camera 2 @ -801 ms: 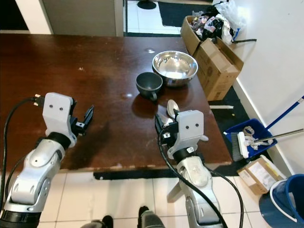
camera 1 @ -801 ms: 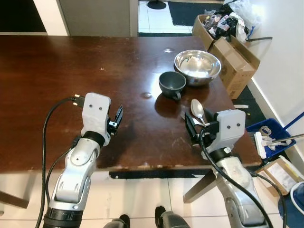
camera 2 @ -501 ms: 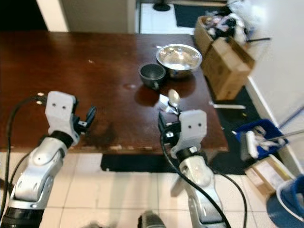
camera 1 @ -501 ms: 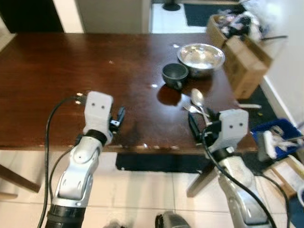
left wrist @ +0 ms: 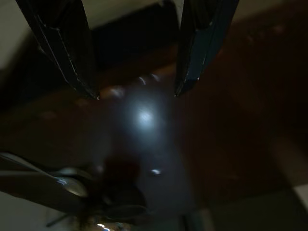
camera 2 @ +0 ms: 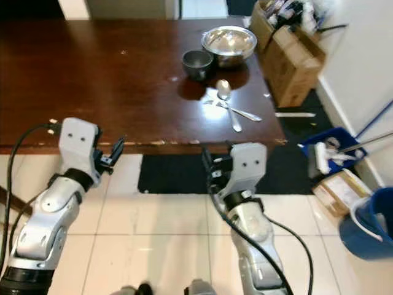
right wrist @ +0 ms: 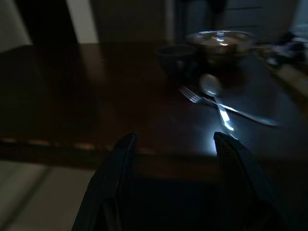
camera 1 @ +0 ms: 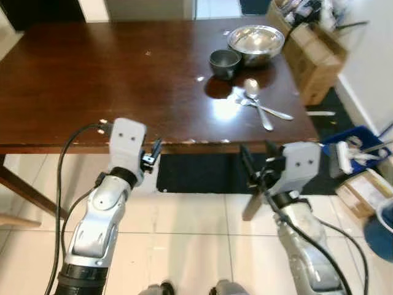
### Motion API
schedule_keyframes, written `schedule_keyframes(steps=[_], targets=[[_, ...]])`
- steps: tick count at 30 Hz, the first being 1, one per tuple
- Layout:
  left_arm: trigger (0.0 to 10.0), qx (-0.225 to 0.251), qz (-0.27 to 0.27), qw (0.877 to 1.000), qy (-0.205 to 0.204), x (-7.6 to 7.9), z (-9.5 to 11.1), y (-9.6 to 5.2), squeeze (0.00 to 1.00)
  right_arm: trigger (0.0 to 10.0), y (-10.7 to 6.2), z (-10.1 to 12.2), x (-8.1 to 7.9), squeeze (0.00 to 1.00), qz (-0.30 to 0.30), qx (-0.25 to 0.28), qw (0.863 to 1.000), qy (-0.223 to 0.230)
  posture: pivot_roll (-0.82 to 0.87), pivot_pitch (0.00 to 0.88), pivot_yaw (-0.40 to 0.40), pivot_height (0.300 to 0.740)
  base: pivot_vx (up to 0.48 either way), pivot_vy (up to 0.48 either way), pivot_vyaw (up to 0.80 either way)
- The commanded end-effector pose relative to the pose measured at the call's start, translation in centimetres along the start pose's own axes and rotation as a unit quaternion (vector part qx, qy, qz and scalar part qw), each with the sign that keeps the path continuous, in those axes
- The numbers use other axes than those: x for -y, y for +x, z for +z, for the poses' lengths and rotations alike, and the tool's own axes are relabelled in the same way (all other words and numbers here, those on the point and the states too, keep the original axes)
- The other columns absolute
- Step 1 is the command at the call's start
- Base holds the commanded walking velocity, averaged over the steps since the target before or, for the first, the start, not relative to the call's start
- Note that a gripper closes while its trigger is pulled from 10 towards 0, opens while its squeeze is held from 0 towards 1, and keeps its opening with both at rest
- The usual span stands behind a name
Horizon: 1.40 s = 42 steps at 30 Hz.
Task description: Setting the table
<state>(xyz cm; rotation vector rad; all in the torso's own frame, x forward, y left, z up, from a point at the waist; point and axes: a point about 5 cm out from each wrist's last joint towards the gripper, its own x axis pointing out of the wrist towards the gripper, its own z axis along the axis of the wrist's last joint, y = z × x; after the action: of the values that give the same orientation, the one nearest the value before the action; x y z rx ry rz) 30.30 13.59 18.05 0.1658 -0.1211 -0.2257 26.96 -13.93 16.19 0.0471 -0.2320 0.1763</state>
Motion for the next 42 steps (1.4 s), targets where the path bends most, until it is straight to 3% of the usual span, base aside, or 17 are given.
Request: schedule_keyframes(steps=[1,26,42], targets=[[10.0,-0.022,0.007,1.000,0.006,-0.49,-0.97,-0.50,0.00,10.0,-0.08,-0.36,-0.54,0.00,0.010,-0.005,1.000,0.011,-0.16,0.081,0.076,0.740,-0.398,0.000,0.00],[10.0,-0.024,0.010,1.000,0.007,-0.55,-0.98,-0.57,0.00,10.0,0.15,-0.17,-0.63,0.00,0.018,0.001,1.000,0.018,-0.15,0.086,0.063,0.740,-0.398,0.000,0.00],[10.0,-0.024,-0.015,0.999,-0.020,0.07,-0.63,-0.51,0.00,10.0,0.10,-0.13,-0.64,0.00,0.014,0.000,0.999,0.035,-0.15,0.093,0.064,0.740,0.000,0.000,0.00]])
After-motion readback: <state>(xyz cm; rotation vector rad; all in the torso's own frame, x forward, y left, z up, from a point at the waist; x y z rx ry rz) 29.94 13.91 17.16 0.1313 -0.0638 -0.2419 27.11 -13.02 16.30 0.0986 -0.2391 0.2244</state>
